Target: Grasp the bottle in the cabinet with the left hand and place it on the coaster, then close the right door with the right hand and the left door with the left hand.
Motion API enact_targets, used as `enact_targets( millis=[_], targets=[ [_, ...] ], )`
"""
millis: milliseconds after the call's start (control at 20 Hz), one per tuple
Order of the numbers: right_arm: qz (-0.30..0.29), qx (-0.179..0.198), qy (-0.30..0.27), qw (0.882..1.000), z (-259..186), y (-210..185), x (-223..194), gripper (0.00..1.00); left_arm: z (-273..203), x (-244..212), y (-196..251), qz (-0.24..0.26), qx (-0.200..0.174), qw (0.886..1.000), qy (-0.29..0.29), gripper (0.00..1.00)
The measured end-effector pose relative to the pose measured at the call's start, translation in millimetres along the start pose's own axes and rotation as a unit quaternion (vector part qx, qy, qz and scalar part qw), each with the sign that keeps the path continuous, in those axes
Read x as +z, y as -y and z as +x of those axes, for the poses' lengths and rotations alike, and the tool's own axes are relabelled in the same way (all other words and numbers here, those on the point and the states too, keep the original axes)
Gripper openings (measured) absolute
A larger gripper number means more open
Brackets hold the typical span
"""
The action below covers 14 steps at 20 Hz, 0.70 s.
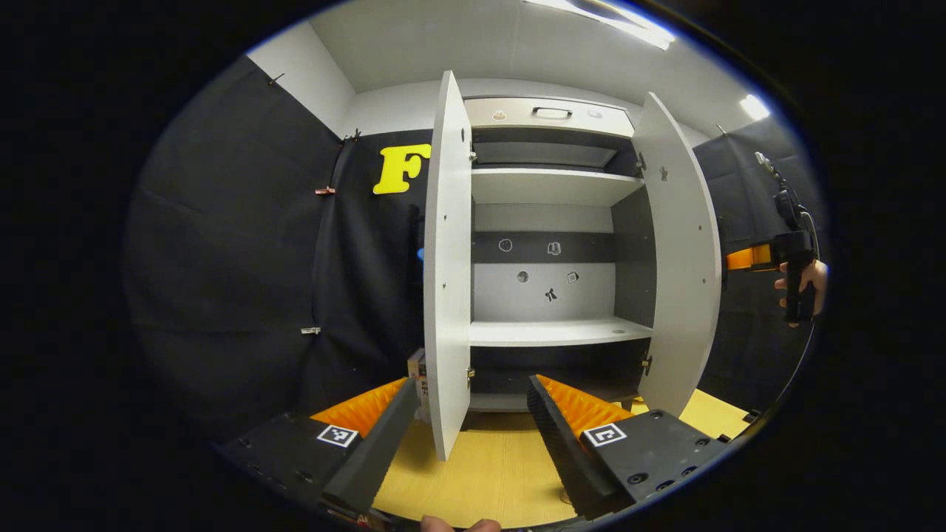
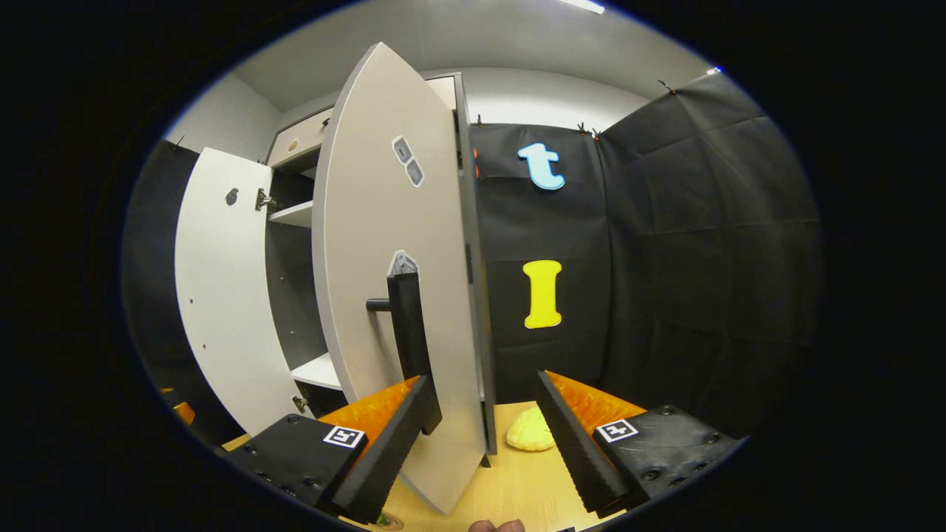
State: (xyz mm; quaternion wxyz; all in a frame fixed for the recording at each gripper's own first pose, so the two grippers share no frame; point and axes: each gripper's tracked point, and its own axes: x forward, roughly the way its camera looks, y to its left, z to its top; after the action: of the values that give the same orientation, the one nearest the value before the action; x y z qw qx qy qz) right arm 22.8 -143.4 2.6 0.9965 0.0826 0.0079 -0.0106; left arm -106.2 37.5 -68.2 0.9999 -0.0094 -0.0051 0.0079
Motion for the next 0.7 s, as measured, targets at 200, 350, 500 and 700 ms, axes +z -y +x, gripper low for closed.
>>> enact_targets(
  millis=[200,350,500,700],
  targets=[
    [0.004,0.024,-0.002,1.000,10.4,-34.7,-6.0,0.98,-2.5,-3.6,-12.4,0.006,0.010,1.000,-0.005,0.95],
    [0.022,0.045,-0.002,0.999,22.3,-63.3,-9.6,0.98,-5.3,-6.5,-17.7,0.007,0.015,1.000,-0.008,0.95],
    [0.028,0.060,-0.007,0.998,37.7,-84.9,-14.9,0.98,-8.4,-10.6,-26.4,0.006,0.024,1.000,-0.014,0.95],
    [0.023,0.067,-0.006,0.997,50.7,-98.6,-20.7,0.98,-7.8,-11.8,-35.1,0.008,0.036,0.999,-0.017,0.95]
  ],
)
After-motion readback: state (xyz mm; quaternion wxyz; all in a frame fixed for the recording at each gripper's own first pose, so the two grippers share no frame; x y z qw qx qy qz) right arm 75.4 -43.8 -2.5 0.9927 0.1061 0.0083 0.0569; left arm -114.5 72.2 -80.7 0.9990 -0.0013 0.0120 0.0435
